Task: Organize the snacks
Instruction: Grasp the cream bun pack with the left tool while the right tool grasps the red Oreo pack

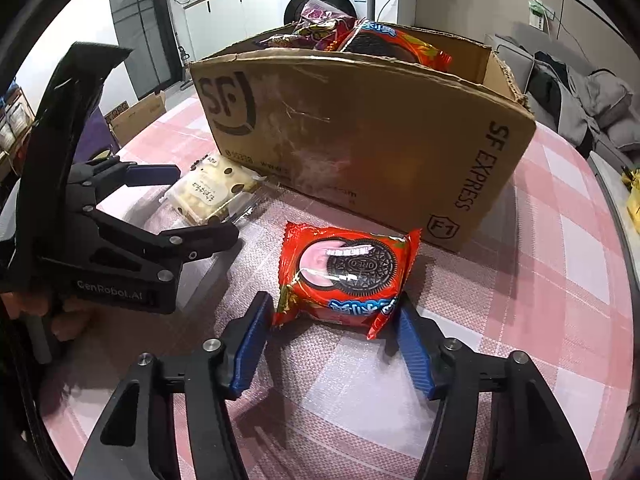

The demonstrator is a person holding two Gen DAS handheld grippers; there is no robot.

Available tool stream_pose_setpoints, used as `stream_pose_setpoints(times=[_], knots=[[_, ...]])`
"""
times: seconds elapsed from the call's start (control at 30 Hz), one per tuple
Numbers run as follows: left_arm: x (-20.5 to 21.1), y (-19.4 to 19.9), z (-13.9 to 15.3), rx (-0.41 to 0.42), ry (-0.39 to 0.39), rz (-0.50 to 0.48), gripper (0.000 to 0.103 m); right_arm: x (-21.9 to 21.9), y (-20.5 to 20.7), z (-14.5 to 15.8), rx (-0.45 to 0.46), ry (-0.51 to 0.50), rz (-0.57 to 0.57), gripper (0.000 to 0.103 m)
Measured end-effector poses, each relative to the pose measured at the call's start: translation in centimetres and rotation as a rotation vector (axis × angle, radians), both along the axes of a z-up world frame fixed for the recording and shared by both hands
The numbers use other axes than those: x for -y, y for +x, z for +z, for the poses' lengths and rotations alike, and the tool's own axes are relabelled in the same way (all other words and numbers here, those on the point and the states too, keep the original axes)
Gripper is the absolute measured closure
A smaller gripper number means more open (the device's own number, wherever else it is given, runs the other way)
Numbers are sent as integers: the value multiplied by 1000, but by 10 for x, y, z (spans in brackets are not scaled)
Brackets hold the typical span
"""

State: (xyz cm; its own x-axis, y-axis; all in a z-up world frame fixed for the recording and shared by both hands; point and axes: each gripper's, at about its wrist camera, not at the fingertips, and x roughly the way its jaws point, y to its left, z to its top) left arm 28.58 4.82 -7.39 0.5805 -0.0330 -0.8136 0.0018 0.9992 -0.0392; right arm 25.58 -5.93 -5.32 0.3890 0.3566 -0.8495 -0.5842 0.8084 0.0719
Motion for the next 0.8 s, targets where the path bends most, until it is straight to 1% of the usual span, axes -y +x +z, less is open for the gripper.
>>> stream_pose_setpoints(times=[0.03,0.1,0.17,0.37,0.53,0.77,0.8], knots=[[1,-2,2,10,-1,-8,20,0,0,1,-1,4,1,32],[4,-6,4,23,-2,-27,36,-3,-3,0,5,-1,14,29],[6,-10,7,37,1,-42,38,-9,-4,0,9,-10,22,27],[7,-26,12,64,-16,-53,39,-5,-3,0,11,-10,13,26],[5,-34,15,77,-40,-50,39,6,3,1,4,18,-12,26],[1,-35,15,78,-60,-44,40,-7,8,5,41,9,-42,26],[1,-35,15,78,-62,-44,40,-9,10,6,48,2,-50,29]])
